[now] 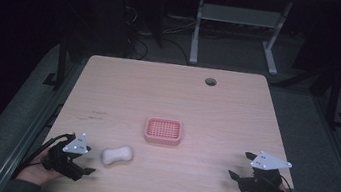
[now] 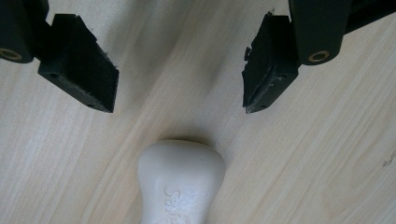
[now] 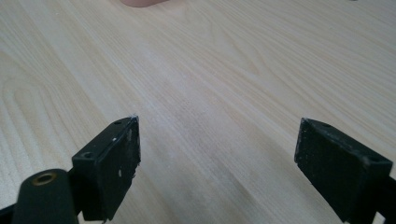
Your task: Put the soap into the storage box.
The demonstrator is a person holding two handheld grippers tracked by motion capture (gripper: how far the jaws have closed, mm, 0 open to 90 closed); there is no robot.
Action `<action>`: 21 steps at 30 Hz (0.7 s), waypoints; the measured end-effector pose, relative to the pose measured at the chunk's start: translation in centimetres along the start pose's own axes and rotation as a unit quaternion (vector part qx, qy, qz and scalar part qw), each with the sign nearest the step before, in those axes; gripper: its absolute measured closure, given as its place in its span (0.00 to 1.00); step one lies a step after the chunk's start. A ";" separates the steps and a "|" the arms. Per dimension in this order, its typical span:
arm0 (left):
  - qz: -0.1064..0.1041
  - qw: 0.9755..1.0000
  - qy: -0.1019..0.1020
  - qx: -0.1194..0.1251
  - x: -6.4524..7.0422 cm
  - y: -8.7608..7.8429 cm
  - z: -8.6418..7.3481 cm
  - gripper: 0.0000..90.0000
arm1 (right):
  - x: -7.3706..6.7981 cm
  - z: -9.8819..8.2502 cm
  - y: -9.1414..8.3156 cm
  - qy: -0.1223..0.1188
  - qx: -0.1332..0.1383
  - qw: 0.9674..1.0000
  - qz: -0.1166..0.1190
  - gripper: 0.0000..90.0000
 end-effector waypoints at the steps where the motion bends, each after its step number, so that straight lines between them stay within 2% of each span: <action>1: -0.001 1.000 0.000 0.000 0.0 0.0 0.0 0.29 | 0.0 0.0 0.0 0.000 0.000 1.000 0.000 0.15; 21: 0.001 1.000 0.011 0.002 0.2 0.0 1.0 0.29 | 0.1 0.1 -0.2 -0.001 0.003 1.000 0.000 0.15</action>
Point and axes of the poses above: each handheld gripper's, and its own axes: y roughly forward along the jaws, z roughly out of its top, x roughly to its right, the point moved 8 cm from there along y, roughly forward along the jaws, and after that the axes turned 8 degrees about -x, right-handed, at the moved point
